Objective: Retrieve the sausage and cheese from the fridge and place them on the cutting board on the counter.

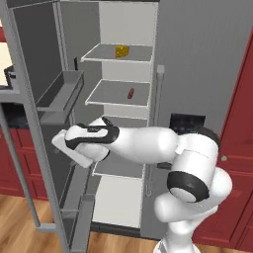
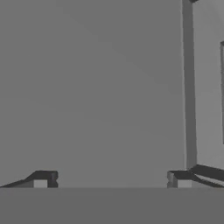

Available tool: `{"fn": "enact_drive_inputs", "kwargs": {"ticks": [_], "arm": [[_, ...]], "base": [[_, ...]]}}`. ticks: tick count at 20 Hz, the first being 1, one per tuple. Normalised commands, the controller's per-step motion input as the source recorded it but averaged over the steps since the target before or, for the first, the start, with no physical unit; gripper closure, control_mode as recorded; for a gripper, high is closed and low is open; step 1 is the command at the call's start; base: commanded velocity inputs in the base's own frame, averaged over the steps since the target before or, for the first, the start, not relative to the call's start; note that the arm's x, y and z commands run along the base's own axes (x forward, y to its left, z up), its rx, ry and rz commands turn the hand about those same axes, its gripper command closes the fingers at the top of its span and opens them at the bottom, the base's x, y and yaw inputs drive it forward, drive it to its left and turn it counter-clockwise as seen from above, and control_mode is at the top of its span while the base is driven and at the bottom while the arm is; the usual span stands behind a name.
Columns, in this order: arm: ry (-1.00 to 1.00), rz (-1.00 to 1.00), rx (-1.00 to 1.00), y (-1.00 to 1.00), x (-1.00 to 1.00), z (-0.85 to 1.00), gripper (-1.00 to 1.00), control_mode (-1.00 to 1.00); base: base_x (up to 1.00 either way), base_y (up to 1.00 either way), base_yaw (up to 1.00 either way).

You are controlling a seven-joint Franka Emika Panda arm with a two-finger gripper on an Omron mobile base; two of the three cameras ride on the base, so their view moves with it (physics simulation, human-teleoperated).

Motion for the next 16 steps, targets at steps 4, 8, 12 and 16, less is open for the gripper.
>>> {"fn": "enact_drive_inputs", "kwargs": {"ticks": [4,8,12,16], "arm": [[-0.08,0.01,-0.03,0.10,-0.16,0.08,-1.00,-1.00],[-0.20,-0.04,-0.14,-0.99,-0.23,0.29,-1.00,-1.00],[-0.21,-0.07,-0.15,-0.96,-0.01,0.68,-1.00,-1.00],[-0.19,-0.07,-0.24,-0.73,0.00,0.90,-1.00,-1.00]], "base": [[0.00,0.00,0.00],[0.00,0.00,0.00],[0.00,0.00,0.00],[0.00,0.00,0.00]]}}
